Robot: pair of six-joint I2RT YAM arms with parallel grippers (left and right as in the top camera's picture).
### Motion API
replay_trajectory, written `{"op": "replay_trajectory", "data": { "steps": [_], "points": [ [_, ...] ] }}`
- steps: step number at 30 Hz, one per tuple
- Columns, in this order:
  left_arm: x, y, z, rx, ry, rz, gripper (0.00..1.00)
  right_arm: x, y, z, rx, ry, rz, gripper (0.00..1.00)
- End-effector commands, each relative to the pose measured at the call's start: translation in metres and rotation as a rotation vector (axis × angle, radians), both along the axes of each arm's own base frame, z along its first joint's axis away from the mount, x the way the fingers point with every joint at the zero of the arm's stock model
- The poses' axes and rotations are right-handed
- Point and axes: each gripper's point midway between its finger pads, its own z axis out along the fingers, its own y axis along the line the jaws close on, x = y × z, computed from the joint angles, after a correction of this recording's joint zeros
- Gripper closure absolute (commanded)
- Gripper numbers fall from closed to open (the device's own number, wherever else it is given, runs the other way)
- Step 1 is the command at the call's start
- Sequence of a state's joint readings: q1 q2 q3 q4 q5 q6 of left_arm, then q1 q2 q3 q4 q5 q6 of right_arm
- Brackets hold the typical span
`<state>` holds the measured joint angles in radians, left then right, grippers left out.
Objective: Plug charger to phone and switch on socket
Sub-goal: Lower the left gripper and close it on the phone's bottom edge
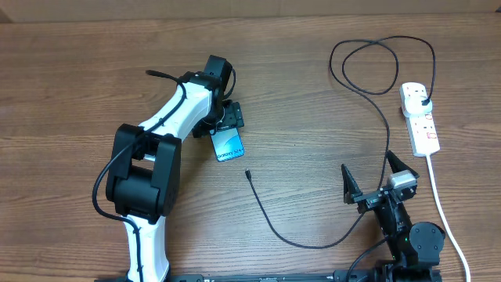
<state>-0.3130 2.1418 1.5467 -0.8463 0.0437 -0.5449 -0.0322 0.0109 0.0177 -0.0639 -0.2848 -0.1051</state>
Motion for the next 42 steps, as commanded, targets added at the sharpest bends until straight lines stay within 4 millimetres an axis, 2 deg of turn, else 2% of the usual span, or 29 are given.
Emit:
{"op": "replay_trajectory", "data": {
  "steps": [1, 3, 10, 13, 15, 16, 20, 26, 28, 32, 37, 42],
  "points": [
    [-0.014, 0.004, -0.027, 0.03, 0.082, -0.001, 0.19, 0.0, 0.0, -0.001, -0.001, -0.005, -0.001, 0.0],
    [-0.02, 0.006, -0.027, 0.037, 0.106, -0.001, 0.23, 0.0, 0.0, -0.001, -0.001, -0.005, -0.002, 0.0],
    [-0.051, 0.024, -0.025, 0.122, 0.228, -0.001, 0.21, 0.0, 0.0, -0.001, -0.001, -0.005, -0.002, 0.0],
    [-0.064, 0.031, -0.023, 0.157, 0.281, -0.002, 0.16, 0.0, 0.0, -0.001, -0.001, -0.005, -0.002, 0.0],
    [-0.066, 0.032, -0.022, 0.159, 0.288, -0.002, 0.11, 0.0, 0.0, -0.001, -0.001, -0.005, -0.002, 0.0],
    [-0.064, 0.031, -0.023, 0.156, 0.279, -0.001, 0.0, 0.0, 0.0, -0.001, -0.001, -0.005, -0.002, 0.0],
    [-0.039, 0.023, -0.016, 0.128, 0.194, 0.031, 0.0, 0.0, 0.0, -0.001, -0.001, -0.005, -0.002, 0.0],
    [0.003, 0.01, 0.021, 0.11, 0.06, 0.064, 0.0, 0.001, -0.003, -0.001, -0.001, -0.005, -0.013, 0.0],
    [0.009, 0.011, 0.025, 0.134, 0.03, 0.1, 0.0, 0.001, -0.006, -0.001, -0.001, -0.005, -0.024, 0.0],
    [0.008, 0.003, 0.02, 0.145, 0.013, 0.111, 0.0, 0.001, -0.007, -0.001, -0.001, -0.005, -0.03, 0.0],
    [-0.002, -0.012, 0.008, 0.151, 0.017, 0.07, 0.0, 0.001, -0.007, -0.001, -0.001, -0.005, -0.03, 0.0],
    [-0.015, -0.007, -0.004, 0.183, 0.045, 0.061, 0.0, 0.001, -0.007, -0.001, -0.001, -0.005, -0.03, 0.0]
  ]
}}
